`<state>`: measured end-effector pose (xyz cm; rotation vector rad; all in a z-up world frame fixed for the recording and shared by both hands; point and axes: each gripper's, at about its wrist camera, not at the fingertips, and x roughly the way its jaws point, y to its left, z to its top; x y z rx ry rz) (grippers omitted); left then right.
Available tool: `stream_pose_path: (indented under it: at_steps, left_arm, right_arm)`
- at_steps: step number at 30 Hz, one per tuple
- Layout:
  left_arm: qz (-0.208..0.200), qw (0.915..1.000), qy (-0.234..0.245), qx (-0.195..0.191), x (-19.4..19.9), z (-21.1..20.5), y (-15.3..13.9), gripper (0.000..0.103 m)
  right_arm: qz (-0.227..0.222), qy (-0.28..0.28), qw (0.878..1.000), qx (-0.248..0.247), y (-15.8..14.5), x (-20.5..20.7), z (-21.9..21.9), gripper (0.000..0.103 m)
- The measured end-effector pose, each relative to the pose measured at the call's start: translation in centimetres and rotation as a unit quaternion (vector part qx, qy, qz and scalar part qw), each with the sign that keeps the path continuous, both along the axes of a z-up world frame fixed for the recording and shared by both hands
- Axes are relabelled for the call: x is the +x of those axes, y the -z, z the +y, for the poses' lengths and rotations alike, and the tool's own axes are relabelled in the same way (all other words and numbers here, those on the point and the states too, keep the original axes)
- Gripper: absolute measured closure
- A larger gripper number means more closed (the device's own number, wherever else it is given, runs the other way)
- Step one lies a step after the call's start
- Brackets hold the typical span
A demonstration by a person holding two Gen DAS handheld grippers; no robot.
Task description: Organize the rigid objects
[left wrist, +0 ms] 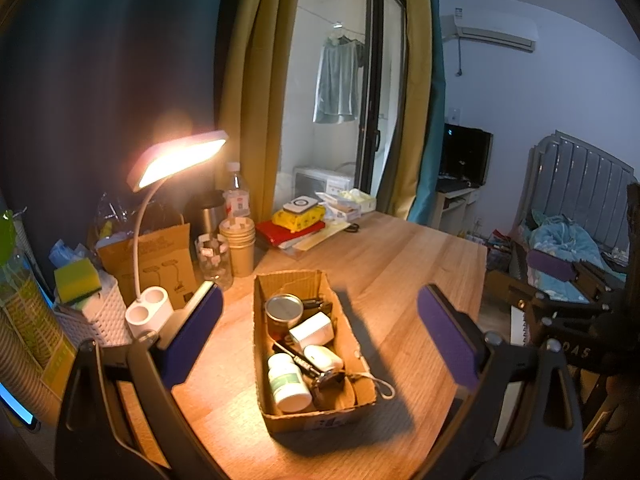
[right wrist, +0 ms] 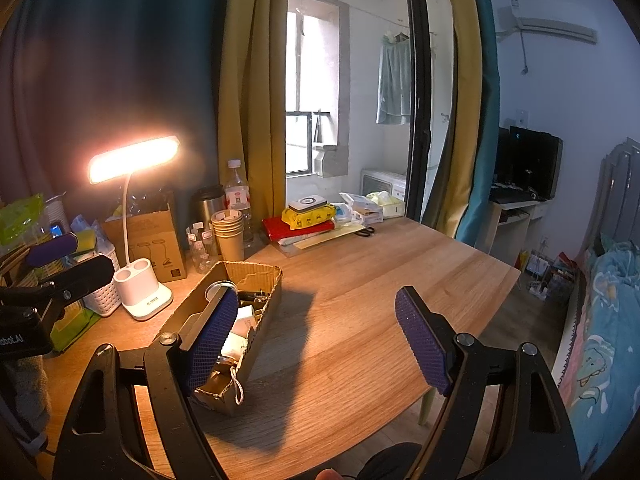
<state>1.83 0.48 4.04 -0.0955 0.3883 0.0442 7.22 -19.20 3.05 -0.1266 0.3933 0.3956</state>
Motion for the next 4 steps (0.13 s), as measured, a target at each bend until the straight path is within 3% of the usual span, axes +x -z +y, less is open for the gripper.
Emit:
stream_pose_path:
  at_steps: [4]
  left_arm:
    - [-0.001,1.0,-0.003,-0.007,0.04,0.13,-0.27,0.004]
  right_arm:
    - [0.001,0.0,1.0,0.001,0.02,-0.01,0.03,0.019]
